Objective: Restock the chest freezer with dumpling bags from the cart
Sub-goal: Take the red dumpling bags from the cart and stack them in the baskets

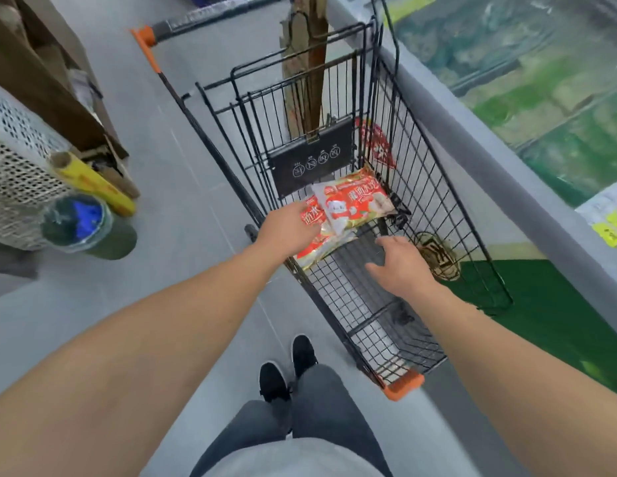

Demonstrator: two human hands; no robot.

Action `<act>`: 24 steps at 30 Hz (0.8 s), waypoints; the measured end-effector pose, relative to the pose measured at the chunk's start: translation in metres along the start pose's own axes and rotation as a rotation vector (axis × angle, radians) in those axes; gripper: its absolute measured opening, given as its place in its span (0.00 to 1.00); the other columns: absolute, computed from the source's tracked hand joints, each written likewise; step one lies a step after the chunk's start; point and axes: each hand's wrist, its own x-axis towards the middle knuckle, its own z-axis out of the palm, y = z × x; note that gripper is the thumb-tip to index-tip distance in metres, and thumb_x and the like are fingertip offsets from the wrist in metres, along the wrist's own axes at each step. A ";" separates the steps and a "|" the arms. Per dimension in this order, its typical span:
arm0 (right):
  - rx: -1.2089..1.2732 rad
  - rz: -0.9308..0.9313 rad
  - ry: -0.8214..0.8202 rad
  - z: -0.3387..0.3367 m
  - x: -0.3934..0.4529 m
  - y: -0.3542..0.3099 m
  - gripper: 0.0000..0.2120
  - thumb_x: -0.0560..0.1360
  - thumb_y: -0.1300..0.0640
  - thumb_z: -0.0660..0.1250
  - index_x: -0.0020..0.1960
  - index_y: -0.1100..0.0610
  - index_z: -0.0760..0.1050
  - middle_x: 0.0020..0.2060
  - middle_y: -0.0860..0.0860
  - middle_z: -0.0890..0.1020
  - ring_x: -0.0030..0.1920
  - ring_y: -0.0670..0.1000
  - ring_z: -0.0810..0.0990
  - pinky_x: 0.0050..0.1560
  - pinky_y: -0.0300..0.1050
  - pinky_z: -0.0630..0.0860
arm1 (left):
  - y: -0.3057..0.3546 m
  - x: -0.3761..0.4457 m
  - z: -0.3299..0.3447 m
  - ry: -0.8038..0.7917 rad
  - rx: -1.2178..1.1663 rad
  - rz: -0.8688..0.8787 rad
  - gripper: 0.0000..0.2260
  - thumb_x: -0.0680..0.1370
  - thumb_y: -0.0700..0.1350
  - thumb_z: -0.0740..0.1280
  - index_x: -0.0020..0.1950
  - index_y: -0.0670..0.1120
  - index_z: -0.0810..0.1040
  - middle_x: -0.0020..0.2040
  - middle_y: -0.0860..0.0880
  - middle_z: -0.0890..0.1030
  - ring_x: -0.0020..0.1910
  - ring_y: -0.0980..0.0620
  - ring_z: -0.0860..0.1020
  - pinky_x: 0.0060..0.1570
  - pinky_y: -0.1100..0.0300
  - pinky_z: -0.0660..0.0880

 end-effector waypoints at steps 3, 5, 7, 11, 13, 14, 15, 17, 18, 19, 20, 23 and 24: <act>0.027 0.020 -0.025 0.004 0.034 -0.006 0.29 0.78 0.49 0.66 0.74 0.59 0.65 0.69 0.57 0.70 0.68 0.59 0.70 0.66 0.52 0.70 | -0.004 0.032 -0.002 -0.057 -0.005 -0.005 0.14 0.78 0.49 0.66 0.63 0.49 0.77 0.52 0.48 0.83 0.52 0.46 0.81 0.43 0.60 0.72; 0.041 0.016 -0.035 0.007 0.052 -0.009 0.29 0.78 0.49 0.67 0.74 0.60 0.65 0.69 0.58 0.71 0.68 0.59 0.70 0.67 0.52 0.69 | -0.005 0.051 0.000 -0.090 -0.010 -0.014 0.13 0.78 0.49 0.66 0.62 0.48 0.77 0.50 0.48 0.82 0.52 0.46 0.81 0.40 0.61 0.72; 0.075 0.026 -0.047 0.009 0.084 -0.008 0.29 0.77 0.49 0.67 0.74 0.60 0.66 0.68 0.58 0.71 0.67 0.59 0.71 0.66 0.51 0.70 | -0.004 0.083 0.003 -0.111 0.003 -0.042 0.17 0.79 0.50 0.66 0.66 0.47 0.75 0.56 0.46 0.82 0.56 0.45 0.81 0.46 0.61 0.72; 0.127 0.042 -0.081 0.019 0.140 -0.001 0.24 0.76 0.49 0.68 0.69 0.58 0.71 0.62 0.57 0.74 0.60 0.59 0.76 0.58 0.50 0.75 | 0.000 0.140 0.018 -0.160 0.003 -0.118 0.21 0.79 0.51 0.65 0.70 0.46 0.73 0.64 0.45 0.79 0.52 0.46 0.80 0.48 0.58 0.75; 0.139 0.041 -0.108 0.024 0.163 0.003 0.23 0.75 0.51 0.68 0.68 0.58 0.71 0.62 0.57 0.74 0.59 0.60 0.76 0.57 0.52 0.75 | 0.002 0.163 0.024 -0.193 0.010 -0.135 0.21 0.80 0.51 0.65 0.71 0.46 0.73 0.67 0.45 0.77 0.60 0.44 0.78 0.52 0.58 0.73; 0.138 0.042 -0.125 0.026 0.174 0.006 0.24 0.75 0.52 0.68 0.69 0.59 0.70 0.63 0.58 0.73 0.61 0.61 0.75 0.59 0.53 0.75 | 0.001 0.175 0.029 -0.208 0.014 -0.146 0.22 0.80 0.52 0.65 0.72 0.46 0.72 0.68 0.45 0.76 0.64 0.44 0.76 0.55 0.58 0.72; 0.130 0.046 -0.144 0.031 0.186 0.008 0.25 0.75 0.53 0.69 0.70 0.59 0.69 0.65 0.59 0.72 0.62 0.62 0.74 0.61 0.54 0.75 | -0.001 0.188 0.035 -0.232 0.014 -0.163 0.23 0.80 0.53 0.65 0.73 0.47 0.71 0.69 0.45 0.76 0.66 0.44 0.75 0.57 0.58 0.71; 0.119 0.043 -0.176 0.040 0.204 0.010 0.27 0.75 0.53 0.69 0.70 0.61 0.68 0.67 0.61 0.71 0.64 0.62 0.72 0.62 0.53 0.73 | -0.005 0.207 0.046 -0.265 0.009 -0.186 0.22 0.79 0.54 0.65 0.72 0.49 0.72 0.68 0.46 0.77 0.65 0.44 0.76 0.58 0.58 0.72; 0.124 0.042 -0.187 0.047 0.214 0.011 0.27 0.75 0.53 0.70 0.71 0.61 0.68 0.67 0.60 0.72 0.65 0.62 0.72 0.62 0.52 0.72 | -0.008 0.217 0.054 -0.280 0.013 -0.197 0.21 0.78 0.53 0.65 0.71 0.51 0.74 0.66 0.46 0.79 0.64 0.44 0.77 0.56 0.58 0.73; 0.126 0.044 -0.196 0.052 0.223 0.011 0.28 0.75 0.52 0.70 0.71 0.61 0.68 0.67 0.60 0.72 0.66 0.61 0.71 0.63 0.52 0.72 | -0.009 0.226 0.060 -0.292 0.013 -0.213 0.20 0.78 0.53 0.66 0.70 0.52 0.75 0.65 0.47 0.80 0.63 0.44 0.77 0.56 0.58 0.73; 0.128 0.046 -0.205 0.059 0.233 0.011 0.29 0.75 0.52 0.70 0.72 0.61 0.67 0.68 0.59 0.71 0.67 0.60 0.70 0.64 0.51 0.71 | -0.012 0.234 0.066 -0.300 0.006 -0.240 0.20 0.78 0.53 0.66 0.69 0.52 0.75 0.64 0.47 0.80 0.63 0.44 0.77 0.57 0.57 0.73; 0.104 0.063 -0.202 0.076 0.253 0.012 0.31 0.75 0.51 0.70 0.73 0.61 0.65 0.70 0.57 0.68 0.69 0.60 0.66 0.66 0.51 0.69 | -0.022 0.252 0.080 -0.321 -0.057 -0.331 0.22 0.74 0.57 0.67 0.66 0.52 0.78 0.61 0.47 0.82 0.61 0.44 0.78 0.59 0.56 0.74; 0.086 0.062 -0.196 0.080 0.256 0.011 0.31 0.75 0.49 0.70 0.73 0.60 0.64 0.70 0.57 0.67 0.70 0.60 0.65 0.66 0.51 0.69 | -0.026 0.256 0.083 -0.320 -0.079 -0.360 0.23 0.71 0.59 0.67 0.63 0.51 0.80 0.60 0.46 0.82 0.60 0.44 0.79 0.59 0.55 0.75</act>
